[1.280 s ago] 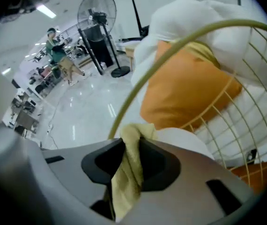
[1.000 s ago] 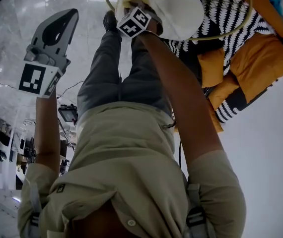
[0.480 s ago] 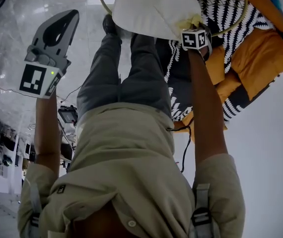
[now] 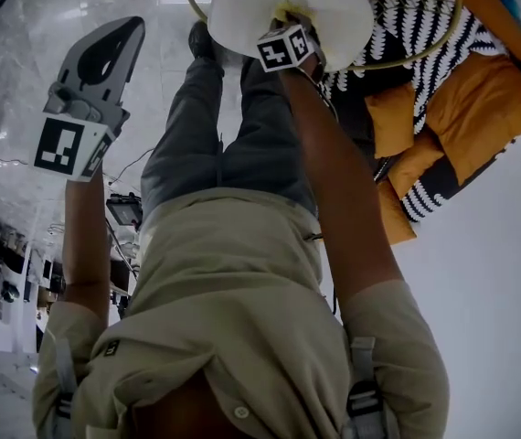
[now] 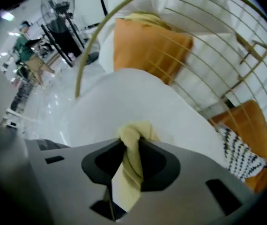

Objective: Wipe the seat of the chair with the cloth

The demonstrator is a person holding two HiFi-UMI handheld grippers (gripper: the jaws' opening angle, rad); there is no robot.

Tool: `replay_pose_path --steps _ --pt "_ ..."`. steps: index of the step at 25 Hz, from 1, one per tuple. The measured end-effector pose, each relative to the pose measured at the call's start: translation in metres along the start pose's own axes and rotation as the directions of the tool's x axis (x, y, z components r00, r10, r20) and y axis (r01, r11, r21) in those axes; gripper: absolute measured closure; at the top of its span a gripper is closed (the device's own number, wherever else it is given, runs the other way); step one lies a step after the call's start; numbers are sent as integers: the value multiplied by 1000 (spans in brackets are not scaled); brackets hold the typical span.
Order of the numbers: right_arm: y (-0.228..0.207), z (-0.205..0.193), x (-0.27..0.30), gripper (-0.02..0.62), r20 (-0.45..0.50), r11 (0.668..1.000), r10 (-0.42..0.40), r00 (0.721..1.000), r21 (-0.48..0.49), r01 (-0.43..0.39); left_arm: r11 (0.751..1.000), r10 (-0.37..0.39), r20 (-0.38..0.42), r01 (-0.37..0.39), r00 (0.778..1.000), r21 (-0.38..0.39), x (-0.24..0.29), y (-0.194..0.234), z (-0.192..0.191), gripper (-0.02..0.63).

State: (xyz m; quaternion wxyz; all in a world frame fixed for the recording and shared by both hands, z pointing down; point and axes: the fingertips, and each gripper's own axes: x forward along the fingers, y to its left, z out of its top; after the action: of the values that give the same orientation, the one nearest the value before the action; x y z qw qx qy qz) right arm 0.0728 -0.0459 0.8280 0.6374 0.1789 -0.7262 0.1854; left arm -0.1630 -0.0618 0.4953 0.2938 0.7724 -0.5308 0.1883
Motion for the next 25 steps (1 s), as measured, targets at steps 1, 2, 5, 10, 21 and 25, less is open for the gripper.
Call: replay_pose_path --steps 1,2,5,10,21,25 --pt "31 24 2 494 24 997 75 997 -27 -74 1000 3 3 -3 1000 -4 -1 3 -2 589" --pt "61 47 1 494 47 988 145 988 -61 -142 1000 6 6 -6 1000 -8 -1 6 -4 589" --pt "134 98 -13 494 100 944 268 958 -228 -240 1000 15 3 -15 1000 -19 -7 11 -11 589" --pt "159 100 -18 494 94 906 310 946 -331 -264 999 21 6 -21 1000 -24 -9 15 -13 589" --pt "-75 -105 -33 497 -173 976 -57 983 -217 18 1000 0 22 0 1000 1 0 2 7 589" --pt "-141 -130 -63 500 -173 968 -210 962 -173 180 1000 -12 20 11 1000 17 3 -6 10 589"
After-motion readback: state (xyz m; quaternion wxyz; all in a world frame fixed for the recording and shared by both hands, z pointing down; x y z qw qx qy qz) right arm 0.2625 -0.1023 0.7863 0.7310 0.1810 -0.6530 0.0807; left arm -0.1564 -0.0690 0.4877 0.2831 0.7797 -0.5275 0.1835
